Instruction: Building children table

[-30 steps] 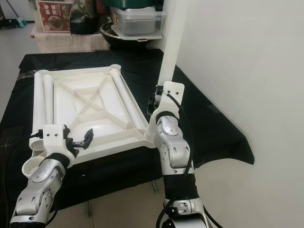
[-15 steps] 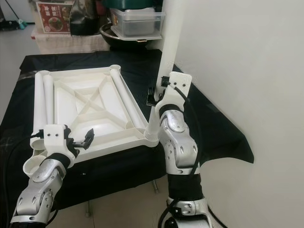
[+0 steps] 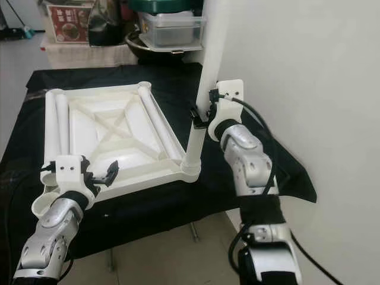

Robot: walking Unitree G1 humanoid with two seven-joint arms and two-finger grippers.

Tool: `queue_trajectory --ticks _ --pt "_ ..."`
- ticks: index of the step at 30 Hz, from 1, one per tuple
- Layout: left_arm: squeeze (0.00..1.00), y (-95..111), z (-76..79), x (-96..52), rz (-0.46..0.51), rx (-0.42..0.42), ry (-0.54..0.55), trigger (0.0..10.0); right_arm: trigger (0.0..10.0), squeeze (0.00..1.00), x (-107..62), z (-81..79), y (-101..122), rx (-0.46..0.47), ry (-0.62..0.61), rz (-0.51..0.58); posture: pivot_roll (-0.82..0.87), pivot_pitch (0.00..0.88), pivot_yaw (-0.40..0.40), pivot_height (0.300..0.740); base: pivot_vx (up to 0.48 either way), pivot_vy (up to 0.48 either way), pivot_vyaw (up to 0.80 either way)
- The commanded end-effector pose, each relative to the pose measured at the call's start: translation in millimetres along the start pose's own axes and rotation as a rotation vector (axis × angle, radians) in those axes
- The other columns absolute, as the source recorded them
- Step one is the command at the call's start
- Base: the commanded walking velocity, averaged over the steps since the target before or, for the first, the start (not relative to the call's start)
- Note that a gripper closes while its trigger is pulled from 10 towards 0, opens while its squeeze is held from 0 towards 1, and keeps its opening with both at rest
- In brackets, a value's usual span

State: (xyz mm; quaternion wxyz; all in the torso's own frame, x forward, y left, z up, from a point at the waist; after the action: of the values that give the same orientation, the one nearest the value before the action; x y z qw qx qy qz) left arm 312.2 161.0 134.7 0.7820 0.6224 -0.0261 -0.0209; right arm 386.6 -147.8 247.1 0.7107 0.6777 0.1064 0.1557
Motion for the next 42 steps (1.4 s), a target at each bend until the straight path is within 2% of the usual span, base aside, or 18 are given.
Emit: queue_trajectory --ticks 1,3,8,9,17,18,20,21,22,30,34,35,36,37,38,39,40,42 --pt "0.0 -3.5 2.0 1.5 -0.012 -0.002 -0.005 10.0 10.0 0.0 2.4 -1.3 -1.2 0.034 0.066 0.009 0.02 0.0 -0.066 0.74 0.0 0.0 0.0" --pt "0.0 -3.4 2.0 1.4 -0.011 -0.002 -0.004 10.0 10.0 0.0 5.9 -2.4 0.6 0.056 0.126 0.026 0.03 0.0 -0.069 0.74 0.0 0.0 0.0" --pt "0.0 -3.4 2.2 1.1 -0.011 -0.002 -0.004 10.0 10.0 0.0 9.0 -3.0 2.6 0.061 0.163 0.043 0.04 0.0 -0.073 0.74 0.0 0.0 0.0" --pt "0.0 -3.0 1.8 1.0 -0.009 -0.001 -0.002 10.0 10.0 0.0 13.1 -4.5 3.7 0.051 0.207 0.058 0.04 0.0 -0.078 0.74 0.0 0.0 0.0" --pt "0.0 -2.4 0.9 0.3 -0.007 0.0 0.003 10.0 10.0 0.0 20.1 -2.7 4.0 0.011 0.279 0.081 0.05 0.0 -0.085 0.74 0.0 0.0 0.0" --pt "0.0 -2.5 1.0 0.1 -0.007 0.0 0.003 10.0 7.3 0.0 20.8 -3.6 3.1 -0.001 0.302 0.082 0.06 0.0 -0.086 0.74 0.0 0.0 0.0" --pt "0.0 -2.5 1.0 0.1 -0.007 0.0 0.003 10.0 7.3 0.0 20.8 -3.6 3.1 -0.001 0.302 0.082 0.06 0.0 -0.086 0.74 0.0 0.0 0.0" --pt "0.0 -2.6 1.1 0.0 -0.008 0.0 0.003 10.0 4.7 0.0 21.9 -3.8 1.7 -0.01 0.319 0.081 0.06 0.0 -0.086 0.74 0.0 0.0 0.0" --pt "0.0 -2.6 1.1 -0.2 -0.008 0.0 0.002 10.0 0.0 0.0 23.7 -2.7 -1.2 -0.019 0.313 0.073 0.06 0.0 -0.089 0.74 0.0 0.0 0.0" --pt "0.0 -2.6 1.0 -0.7 -0.01 0.0 0.002 10.0 0.0 0.0 26.4 0.3 -6.8 -0.025 0.294 0.059 0.06 0.0 -0.088 0.74 0.0 0.0 0.0" --pt "0.0 -2.7 1.2 -0.7 -0.011 0.0 0.001 10.0 0.0 0.0 27.9 6.9 -12.5 -0.026 0.229 0.03 0.06 0.0 -0.087 0.74 0.0 0.0 0.0" --pt "0.0 -3.0 1.3 -0.7 -0.012 0.0 0.0 10.0 0.0 0.0 29.1 13.0 -17.0 -0.021 0.155 0.003 0.06 0.0 -0.087 0.74 0.0 0.0 0.0" --pt "0.0 -3.0 1.3 -0.7 -0.012 0.0 0.0 10.0 0.0 0.0 29.1 13.0 -17.0 -0.021 0.155 0.003 0.06 0.0 -0.087 0.74 0.0 0.0 0.0" --pt "0.0 -3.0 1.0 -0.8 -0.013 0.001 0.0 10.0 0.0 0.0 30.2 18.9 -23.2 -0.014 0.056 -0.038 0.05 0.0 -0.085 0.74 0.0 0.0 0.0" --pt "0.0 -3.0 1.0 -0.8 -0.013 0.001 0.0 10.0 0.0 0.0 30.2 18.9 -23.2 -0.014 0.056 -0.038 0.05 0.0 -0.085 0.74 0.0 0.0 0.0" --pt "0.0 -3.4 0.8 -0.9 -0.015 0.002 -0.001 10.0 0.0 0.0 30.5 23.6 -33.2 0.01 -0.094 -0.095 0.05 0.0 -0.083 0.74 0.0 0.0 0.0" --pt "0.0 -3.4 0.8 -0.9 -0.015 0.002 -0.001 10.0 0.0 0.0 30.5 23.6 -33.2 0.01 -0.094 -0.095 0.05 0.0 -0.083 0.74 0.0 0.0 0.0" --pt "0.0 -3.8 0.5 -1.1 -0.017 0.004 -0.001 10.0 0.0 0.0 28.5 25.1 -47.3 0.055 -0.294 -0.165 0.05 0.0 -0.084 0.74 0.0 0.0 0.0"
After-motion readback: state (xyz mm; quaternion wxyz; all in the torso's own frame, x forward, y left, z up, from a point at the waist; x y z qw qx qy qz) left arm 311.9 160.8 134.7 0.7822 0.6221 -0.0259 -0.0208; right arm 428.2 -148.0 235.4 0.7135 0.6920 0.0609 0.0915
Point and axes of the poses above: a point about 5 cm out from each wrist's last joint towards the gripper, its own x axis pointing out of the wrist towards the gripper, its own y axis along the axis of the wrist's last joint, z = x × y, the point moved 2 cm from there along x, pointing out of the wrist towards the gripper, and after that the axes turned 6 degrees about -x, right-handed, at the moved point
